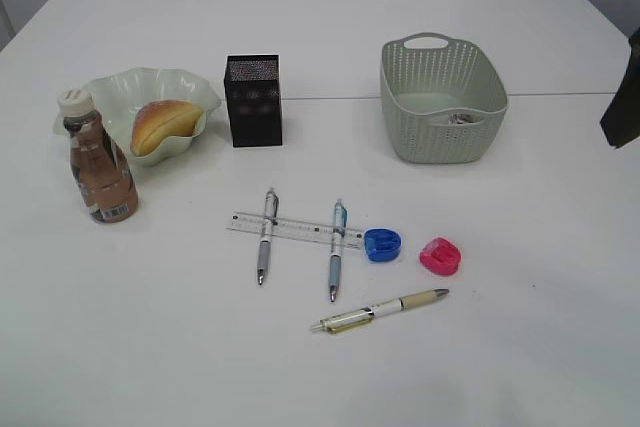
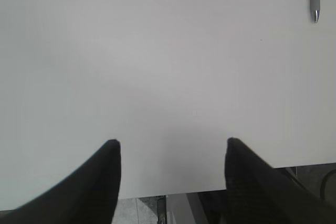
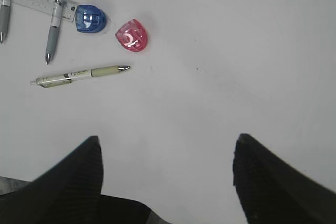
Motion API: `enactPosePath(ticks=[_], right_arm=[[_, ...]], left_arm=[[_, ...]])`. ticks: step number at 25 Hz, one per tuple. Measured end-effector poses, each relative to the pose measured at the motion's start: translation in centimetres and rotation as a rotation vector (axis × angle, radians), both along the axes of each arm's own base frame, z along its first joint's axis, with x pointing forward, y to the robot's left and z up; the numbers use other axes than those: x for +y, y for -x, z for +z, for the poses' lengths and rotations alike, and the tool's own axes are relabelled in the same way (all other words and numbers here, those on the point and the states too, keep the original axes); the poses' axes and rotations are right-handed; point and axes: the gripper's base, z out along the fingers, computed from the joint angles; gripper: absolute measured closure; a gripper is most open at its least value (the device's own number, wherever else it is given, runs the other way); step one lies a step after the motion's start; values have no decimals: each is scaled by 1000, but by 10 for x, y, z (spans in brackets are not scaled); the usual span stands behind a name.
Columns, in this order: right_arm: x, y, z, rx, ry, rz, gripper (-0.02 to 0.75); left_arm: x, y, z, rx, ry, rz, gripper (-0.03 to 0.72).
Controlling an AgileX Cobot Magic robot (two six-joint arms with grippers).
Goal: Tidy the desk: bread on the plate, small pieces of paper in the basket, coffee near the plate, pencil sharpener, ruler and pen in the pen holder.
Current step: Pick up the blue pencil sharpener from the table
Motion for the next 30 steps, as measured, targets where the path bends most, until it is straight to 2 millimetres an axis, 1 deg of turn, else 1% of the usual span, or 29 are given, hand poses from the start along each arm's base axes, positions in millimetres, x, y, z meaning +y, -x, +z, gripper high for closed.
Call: enactPosePath(ticks=[3, 5, 8, 10, 13, 16, 18, 20, 24, 27, 30], right_arm=[[0, 0, 0, -8, 20, 47, 174], [1, 0, 0, -24, 33, 143, 174], [10, -4, 3, -60, -8, 296, 174], [17, -10, 4, -78, -59, 360, 174], [21, -26, 2, -88, -81, 413, 174], [24, -48, -1, -86, -77, 442, 174], [31, -63, -1, -97, -62, 474, 174], [46, -77, -2, -104, -43, 524, 174], [87, -105, -13, -103, 12, 641, 174], [118, -123, -31, -83, 15, 705, 174], [144, -139, -57, -43, 17, 752, 174]], left_arm=[[0, 0, 0, 0, 0, 0, 240], [0, 0, 0, 0, 0, 0, 247], [0, 0, 0, 0, 0, 0, 250], [0, 0, 0, 0, 0, 0, 250], [0, 0, 0, 0, 0, 0, 250], [0, 0, 0, 0, 0, 0, 250], [0, 0, 0, 0, 0, 0, 252], [0, 0, 0, 0, 0, 0, 254], [0, 0, 0, 0, 0, 0, 255], [0, 0, 0, 0, 0, 0, 255], [0, 0, 0, 0, 0, 0, 255]])
